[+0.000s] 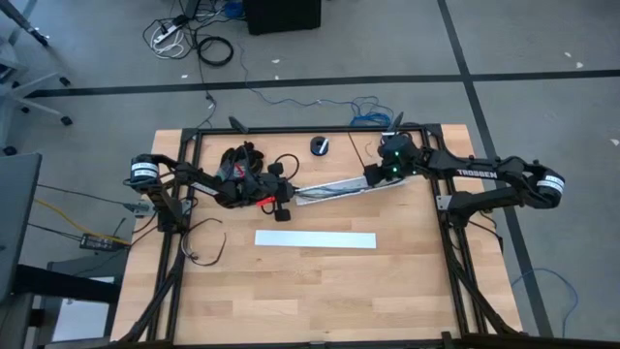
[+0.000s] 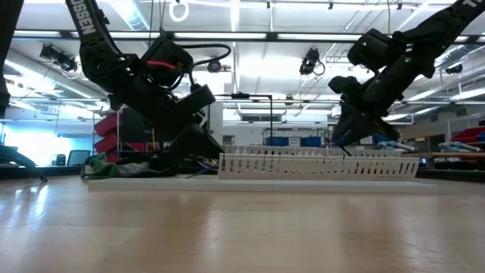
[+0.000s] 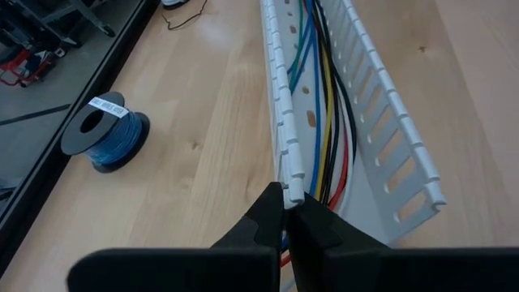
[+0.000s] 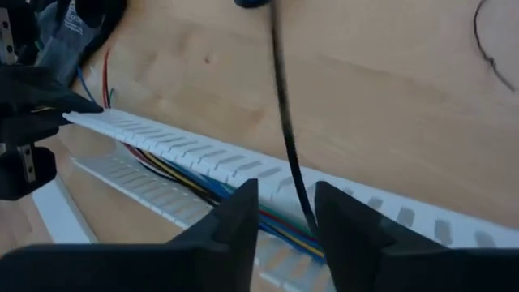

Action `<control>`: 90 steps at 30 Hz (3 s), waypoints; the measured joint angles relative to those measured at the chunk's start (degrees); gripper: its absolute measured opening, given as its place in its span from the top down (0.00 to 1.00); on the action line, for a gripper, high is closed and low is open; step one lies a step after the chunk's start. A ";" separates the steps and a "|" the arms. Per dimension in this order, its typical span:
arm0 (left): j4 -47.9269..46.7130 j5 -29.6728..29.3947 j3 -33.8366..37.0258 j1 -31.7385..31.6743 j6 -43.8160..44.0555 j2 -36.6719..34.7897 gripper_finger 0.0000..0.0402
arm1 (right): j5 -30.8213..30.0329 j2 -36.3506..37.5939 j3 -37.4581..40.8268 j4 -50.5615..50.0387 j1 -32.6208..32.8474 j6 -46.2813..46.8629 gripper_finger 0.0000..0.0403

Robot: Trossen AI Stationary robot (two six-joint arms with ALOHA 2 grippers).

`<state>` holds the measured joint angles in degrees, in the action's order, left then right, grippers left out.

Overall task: Ziptie cables
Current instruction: Put the ziptied cables into the white cable duct

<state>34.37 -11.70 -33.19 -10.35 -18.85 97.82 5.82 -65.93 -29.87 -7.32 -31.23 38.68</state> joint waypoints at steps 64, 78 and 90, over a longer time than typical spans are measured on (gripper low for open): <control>-2.86 0.41 0.00 0.02 1.18 -0.02 1.00 | -6.65 -2.84 -3.37 -0.26 0.12 -11.85 1.00; -2.57 1.39 0.00 0.02 1.55 -0.02 1.00 | -12.15 -5.22 -5.44 -3.92 2.76 -10.30 1.00; -2.68 1.51 0.00 0.02 1.70 -0.02 1.00 | -12.57 -7.99 -5.46 -3.03 2.76 -9.23 1.00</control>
<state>31.69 -10.20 -33.19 -10.33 -17.15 97.80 -6.74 -73.92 -35.33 -10.34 -28.47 29.45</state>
